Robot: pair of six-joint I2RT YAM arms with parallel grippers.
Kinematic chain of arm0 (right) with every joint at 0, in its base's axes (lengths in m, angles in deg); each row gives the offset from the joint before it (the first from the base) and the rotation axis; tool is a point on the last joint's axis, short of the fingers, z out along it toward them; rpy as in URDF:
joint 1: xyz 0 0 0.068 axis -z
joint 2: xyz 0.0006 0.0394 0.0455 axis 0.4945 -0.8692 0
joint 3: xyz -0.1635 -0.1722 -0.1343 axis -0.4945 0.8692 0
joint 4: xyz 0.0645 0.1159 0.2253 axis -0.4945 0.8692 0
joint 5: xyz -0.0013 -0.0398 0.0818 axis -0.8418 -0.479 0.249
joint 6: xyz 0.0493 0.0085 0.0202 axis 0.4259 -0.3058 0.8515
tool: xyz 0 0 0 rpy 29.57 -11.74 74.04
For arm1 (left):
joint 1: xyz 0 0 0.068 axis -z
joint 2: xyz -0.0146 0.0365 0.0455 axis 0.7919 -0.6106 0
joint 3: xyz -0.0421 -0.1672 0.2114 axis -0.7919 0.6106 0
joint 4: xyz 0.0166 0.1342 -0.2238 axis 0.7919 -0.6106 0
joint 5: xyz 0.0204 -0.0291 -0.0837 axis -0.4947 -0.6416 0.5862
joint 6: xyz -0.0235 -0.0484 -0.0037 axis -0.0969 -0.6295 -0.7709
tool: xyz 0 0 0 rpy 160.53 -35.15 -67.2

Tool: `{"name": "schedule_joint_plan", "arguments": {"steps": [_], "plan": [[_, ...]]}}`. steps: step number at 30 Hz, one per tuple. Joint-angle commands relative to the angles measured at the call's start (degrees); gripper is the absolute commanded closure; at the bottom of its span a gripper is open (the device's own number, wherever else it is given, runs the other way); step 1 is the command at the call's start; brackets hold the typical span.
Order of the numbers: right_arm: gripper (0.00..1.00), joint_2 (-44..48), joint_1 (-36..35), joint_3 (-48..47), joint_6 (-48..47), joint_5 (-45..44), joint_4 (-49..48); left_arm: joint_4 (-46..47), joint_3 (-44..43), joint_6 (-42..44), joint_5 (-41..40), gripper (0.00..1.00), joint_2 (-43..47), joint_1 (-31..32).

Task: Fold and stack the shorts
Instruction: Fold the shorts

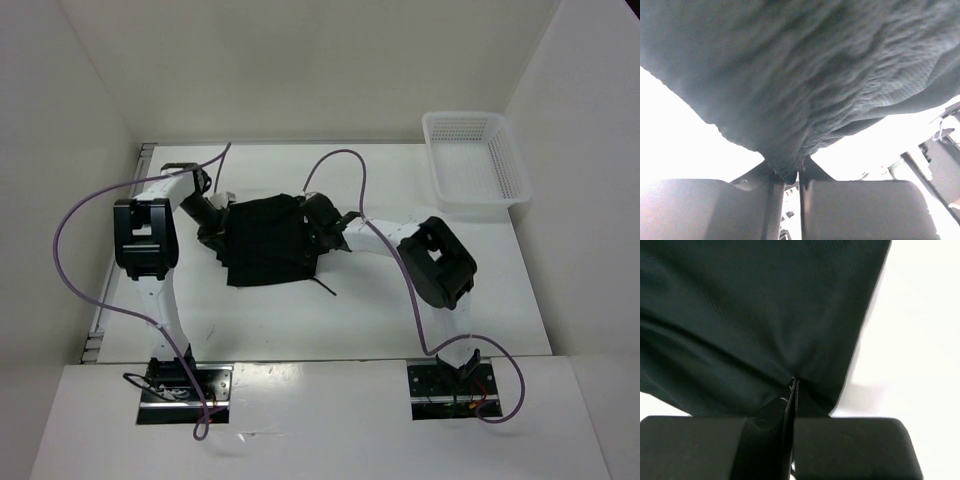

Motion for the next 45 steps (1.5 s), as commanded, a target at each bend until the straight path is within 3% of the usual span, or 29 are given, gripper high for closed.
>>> {"name": "schedule_joint_plan", "arguments": {"steps": [1,6,13,14,16,17,19,22,24,26,27,29,32,37,42,45], "plan": [[1.0,1.4,-1.68,3.11,1.24,-1.1,1.07,0.4,1.79,0.27,-1.68,0.8,2.57,-1.72],[1.0,0.08,-2.21,1.89,1.24,-1.11,3.27,1.45,3.64,0.27,-1.16,0.76,0.81,-3.39],[0.97,5.97,-2.21,-2.48,-2.35,-7.16,5.64,-1.44,1.28,0.27,0.15,0.59,3.79,-4.53],[0.78,6.67,-2.21,-3.55,-2.36,-7.78,6.16,-3.45,0.22,0.27,0.86,0.57,4.32,-5.05],[0.51,6.67,-1.08,-6.97,-3.06,-7.79,5.56,-5.57,-2.5,0.27,2.35,0.52,5.28,-5.06],[0.36,6.06,0.5,-8.03,-3.06,-6.83,4.25,-6.53,-5.9,0.27,3.75,0.39,6.07,-5.06],[0.29,4.31,2.96,-11.27,-2.19,-4.9,3.01,-6.54,-8.65,0.27,3.77,0.35,6.95,-5.06],[0.29,-1.31,7.62,-16.99,-0.26,0.11,2.39,-6.54,-13.4,0.27,4.47,0.26,5.39,-5.06],[0.35,-4.38,10.26,-21.63,0.45,4.15,1.6,-5.93,-15.07,0.27,3.68,0.26,3.28,-5.06],[0.51,-9.39,10.8,-25.25,0.45,6.09,2.73,-2.95,-16.39,0.27,2.1,0.26,-0.06,-5.06],[0.67,-11.15,10.8,-29.71,-0.24,7.58,3.87,-1.9,-16.4,0.27,0.01,0.26,-1.03,-5.06],[0.74,-15.55,10.8,-33.43,-2.79,9.34,7.39,0.66,-17.1,0.27,-1.5,0.28,-3.14,-5.06],[0.71,-17.23,10.8,-35.64,-4.11,10.05,8.1,3.73,-17.1,0.27,-2.83,0.32,-3.85,-5.06],[0.45,-18.46,11.32,-34.5,-3.33,13.73,5.65,8.04,-15.96,0.27,-4.85,0.36,-5.96,-5.06],[0.43,-22.24,11.85,-36.87,-1.66,15.32,5.64,9.45,-14.82,0.27,-4.93,0.45,-7.1,-5.06],[0.55,-25.57,12.47,-38.1,-0.17,17.25,5.64,9.98,-13.32,0.27,-4.23,0.51,-7.72,-4.54]]}}
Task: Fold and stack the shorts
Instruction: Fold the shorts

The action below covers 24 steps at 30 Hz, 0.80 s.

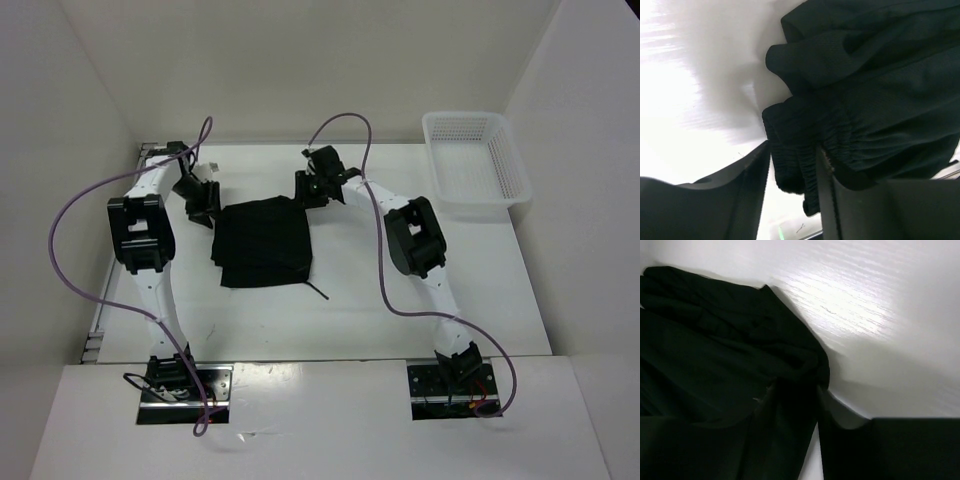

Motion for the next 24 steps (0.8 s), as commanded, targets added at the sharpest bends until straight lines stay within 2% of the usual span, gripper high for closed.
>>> {"name": "schedule_joint_plan", "arguments": {"steps": [1,5,7,12,17,18,21,22,23,24], "plan": [[0.6,-4.16,0.66,-3.52,1.74,3.31,-0.39,1.7,2.0,0.34,0.88,0.52,-1.88,0.39],[1.0,-7.06,2.33,-6.08,4.1,5.07,0.14,2.93,2.71,0.34,1.41,0.6,-2.41,1.0],[1.0,-7.07,3.03,-6.6,4.63,3.85,0.14,2.93,2.71,0.34,2.21,0.66,-2.41,1.53],[1.0,-3.91,7.51,-4.24,5.87,0.07,0.14,2.93,0.78,0.34,4.58,0.74,-3.47,3.98],[1.0,-0.66,11.47,0.24,6.49,-1.08,-1.26,3.45,-3.0,0.34,6.42,0.74,-5.83,7.24],[0.98,0.13,12.17,0.77,6.49,-1.08,-1.27,3.45,-4.48,0.34,6.42,0.73,-5.84,7.76],[0.67,0.92,12.18,0.78,4.12,-2.12,0.48,3.45,-7.04,0.34,6.95,0.64,-7.85,9.18],[0.6,2.41,12.18,1.47,3.33,-2.92,0.49,3.45,-8.88,0.34,6.95,0.6,-7.86,9.87],[0.51,3.3,12.18,2.09,3.32,-3.79,0.49,3.45,-9.94,0.34,6.95,0.53,-8.56,9.88],[0.34,4.26,12.18,3.31,2.54,-5.54,0.49,3.45,-10.91,0.34,6.95,0.5,-9.09,10.4]]}}
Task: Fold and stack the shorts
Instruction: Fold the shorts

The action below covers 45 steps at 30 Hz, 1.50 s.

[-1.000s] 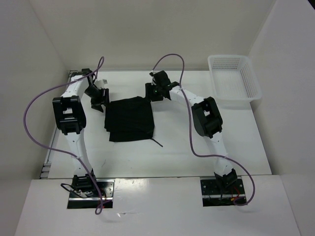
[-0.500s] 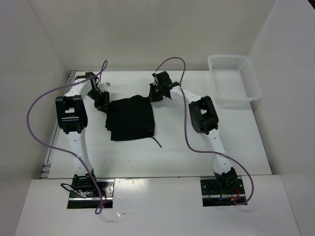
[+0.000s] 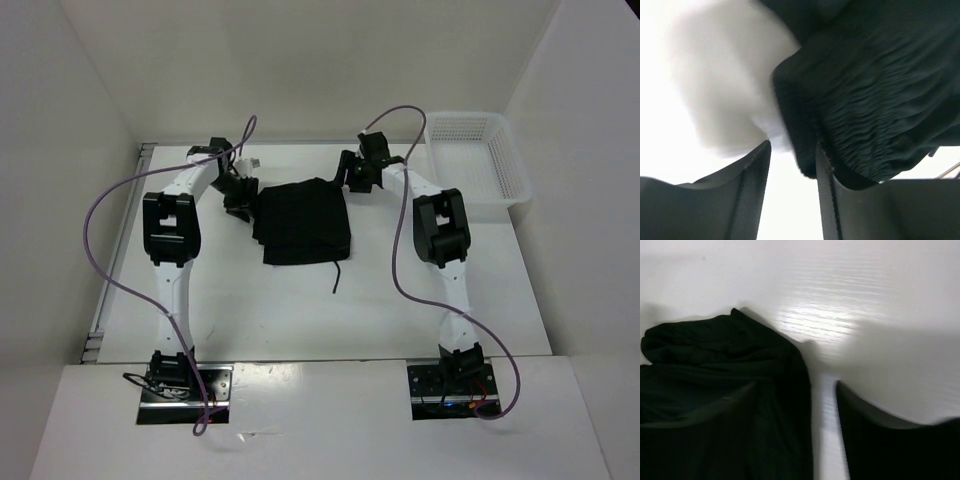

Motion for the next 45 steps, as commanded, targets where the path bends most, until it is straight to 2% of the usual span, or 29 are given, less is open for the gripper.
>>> {"name": "schedule_joint_plan", "arguments": {"steps": [1,3,4,9,12,13,15,19,21,23,26,45], "plan": [[0.26,7.54,-1.13,2.41,-3.81,-6.98,1.8,-0.08,-5.44,0.4,1.38,0.48,-1.55,0.33],[0.06,11.4,-1.13,3.72,-5.39,-9.87,3.03,-0.88,-5.98,0.4,0.77,0.43,-0.59,0.33],[0.0,12.91,-1.13,3.73,-5.92,-10.84,3.03,-0.88,-5.99,0.4,0.24,0.42,0.2,0.33],[0.0,23.19,-1.13,4.25,-8.12,-15.68,6.8,-0.35,-0.82,0.4,-1.7,0.34,9.07,-3.53],[0.0,30.66,-1.13,6.71,-10.93,-17.17,9.97,1.74,2.17,0.4,-1.7,0.22,16.18,-7.39],[0.0,34.59,-1.13,8.89,-10.93,-20.49,11.11,2.45,4.53,0.4,-1.7,0.05,20.03,-9.67],[0.0,37.95,-0.44,10.49,-9.62,-24.81,13.3,5.09,7.27,0.4,-1.08,0.0,24.01,-12.05],[0.0,48.23,3.25,18.45,-7.59,-29.48,16.91,11.76,16.32,0.4,-2.49,0.0,33.59,-19.08],[0.0,56.23,7.81,22.25,-7.59,-29.49,16.92,16.16,22.54,0.4,-6.34,0.0,39.3,-23.02],[0.0,63.24,14.9,27.7,-7.06,-28.26,15.7,19.75,26.25,0.4,-9.32,0.0,44.23,-24.71],[0.0,70.2,20.74,33.42,-7.06,-28.77,13.42,21.44,29.78,0.4,-12.15,0.0,47.05,-25.42],[0.0,75.24,18.47,37.74,-8.12,-29.49,12.35,24.43,37.08,0.4,-13.56,0.0,54.0,-25.42]]}}
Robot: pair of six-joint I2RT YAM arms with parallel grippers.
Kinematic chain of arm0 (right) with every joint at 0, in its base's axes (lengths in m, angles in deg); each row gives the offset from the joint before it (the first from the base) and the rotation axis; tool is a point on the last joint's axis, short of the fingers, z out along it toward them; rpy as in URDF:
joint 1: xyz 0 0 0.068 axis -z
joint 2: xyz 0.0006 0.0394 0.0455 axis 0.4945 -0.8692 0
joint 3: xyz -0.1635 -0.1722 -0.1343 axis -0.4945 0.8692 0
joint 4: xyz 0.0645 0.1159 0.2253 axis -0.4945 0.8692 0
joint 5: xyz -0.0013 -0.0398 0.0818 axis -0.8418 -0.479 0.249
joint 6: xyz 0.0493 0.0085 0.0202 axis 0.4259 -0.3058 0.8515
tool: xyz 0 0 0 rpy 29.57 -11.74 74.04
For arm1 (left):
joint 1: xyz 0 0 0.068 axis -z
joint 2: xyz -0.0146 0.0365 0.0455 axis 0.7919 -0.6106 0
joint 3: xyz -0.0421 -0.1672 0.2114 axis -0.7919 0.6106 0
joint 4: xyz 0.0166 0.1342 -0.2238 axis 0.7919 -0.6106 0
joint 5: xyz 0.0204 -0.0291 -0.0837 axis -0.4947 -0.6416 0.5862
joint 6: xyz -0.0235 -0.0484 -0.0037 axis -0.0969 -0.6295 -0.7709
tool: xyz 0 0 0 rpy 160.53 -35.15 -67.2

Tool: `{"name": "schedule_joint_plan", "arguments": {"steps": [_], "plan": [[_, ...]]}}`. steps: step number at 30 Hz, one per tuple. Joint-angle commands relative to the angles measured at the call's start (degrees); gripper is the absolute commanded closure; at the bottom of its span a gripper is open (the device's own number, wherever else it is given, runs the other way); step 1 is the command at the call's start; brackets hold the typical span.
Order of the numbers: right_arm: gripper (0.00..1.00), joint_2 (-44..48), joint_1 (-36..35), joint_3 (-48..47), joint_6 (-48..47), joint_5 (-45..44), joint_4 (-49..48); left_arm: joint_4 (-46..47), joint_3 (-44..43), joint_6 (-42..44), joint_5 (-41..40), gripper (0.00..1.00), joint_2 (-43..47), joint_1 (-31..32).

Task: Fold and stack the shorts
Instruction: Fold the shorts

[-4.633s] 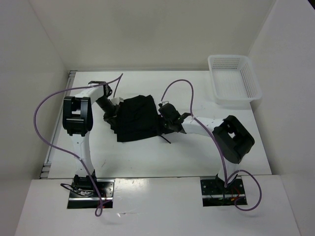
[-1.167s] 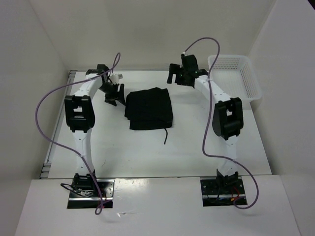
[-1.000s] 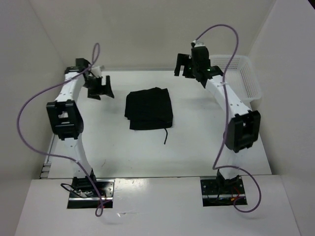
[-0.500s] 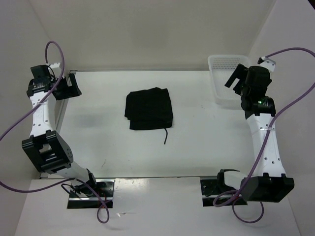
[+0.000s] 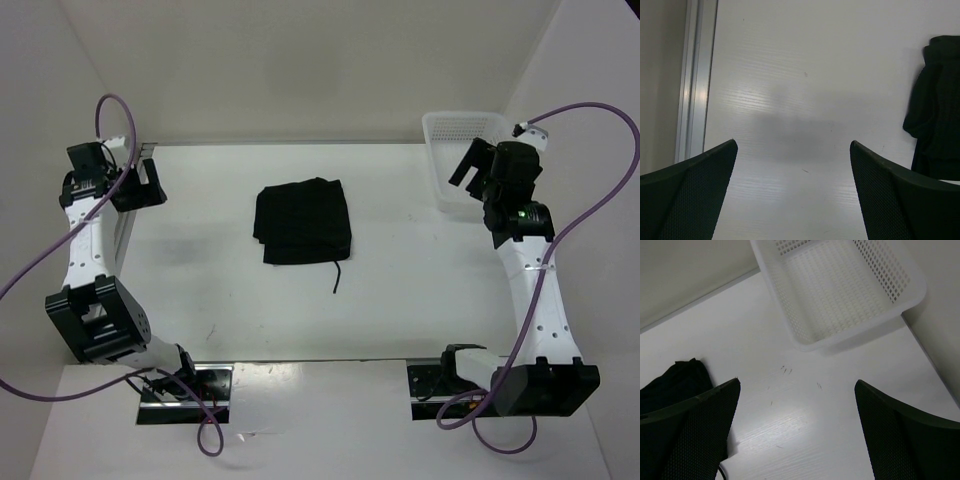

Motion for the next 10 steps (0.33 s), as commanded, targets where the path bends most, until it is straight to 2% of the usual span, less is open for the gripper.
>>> {"name": "schedule_joint_plan", "arguments": {"steps": [1,10], "plan": [[0.0,2.28,-1.27,0.21,-0.71,-1.05,-1.97,2.49,0.34,0.25,-0.3,0.0,2.81,-0.02],[0.0,7.19,-1.27,3.9,-1.24,-0.53,-3.02,2.49,1.39,0.25,3.57,0.0,3.34,1.2]]}}
